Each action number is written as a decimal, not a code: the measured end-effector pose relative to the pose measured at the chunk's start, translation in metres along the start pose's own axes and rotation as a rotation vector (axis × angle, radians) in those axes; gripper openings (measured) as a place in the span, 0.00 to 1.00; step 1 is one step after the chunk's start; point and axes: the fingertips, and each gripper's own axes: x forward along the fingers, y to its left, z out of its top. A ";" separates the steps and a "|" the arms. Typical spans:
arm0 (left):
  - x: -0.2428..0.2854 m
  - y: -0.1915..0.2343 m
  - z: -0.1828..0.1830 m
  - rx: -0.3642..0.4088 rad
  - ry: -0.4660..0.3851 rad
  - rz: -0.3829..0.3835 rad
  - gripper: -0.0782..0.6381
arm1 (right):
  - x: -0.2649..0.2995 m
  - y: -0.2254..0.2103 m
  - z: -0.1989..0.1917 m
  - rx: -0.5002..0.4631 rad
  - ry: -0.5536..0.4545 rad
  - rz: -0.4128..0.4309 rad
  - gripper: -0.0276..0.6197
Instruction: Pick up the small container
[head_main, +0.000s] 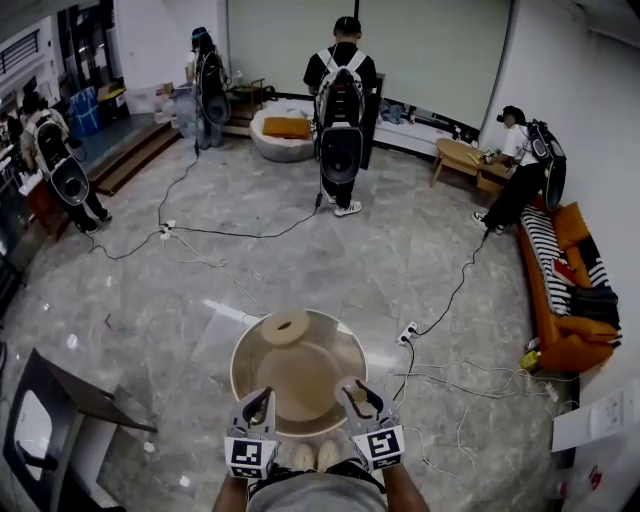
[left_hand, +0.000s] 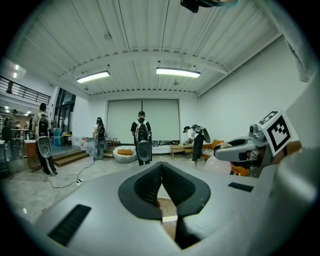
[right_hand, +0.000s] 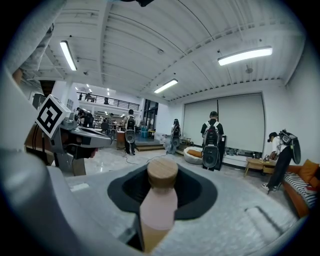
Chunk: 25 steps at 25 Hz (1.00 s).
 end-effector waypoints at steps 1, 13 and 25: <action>0.000 -0.001 0.000 0.000 -0.001 0.000 0.13 | -0.001 0.000 -0.001 0.000 0.000 -0.001 0.23; 0.006 0.005 -0.001 0.002 -0.006 -0.002 0.13 | 0.008 0.002 -0.001 -0.006 -0.001 0.004 0.23; 0.014 0.006 0.003 0.006 -0.006 -0.003 0.13 | 0.013 -0.004 0.001 -0.006 -0.007 0.002 0.23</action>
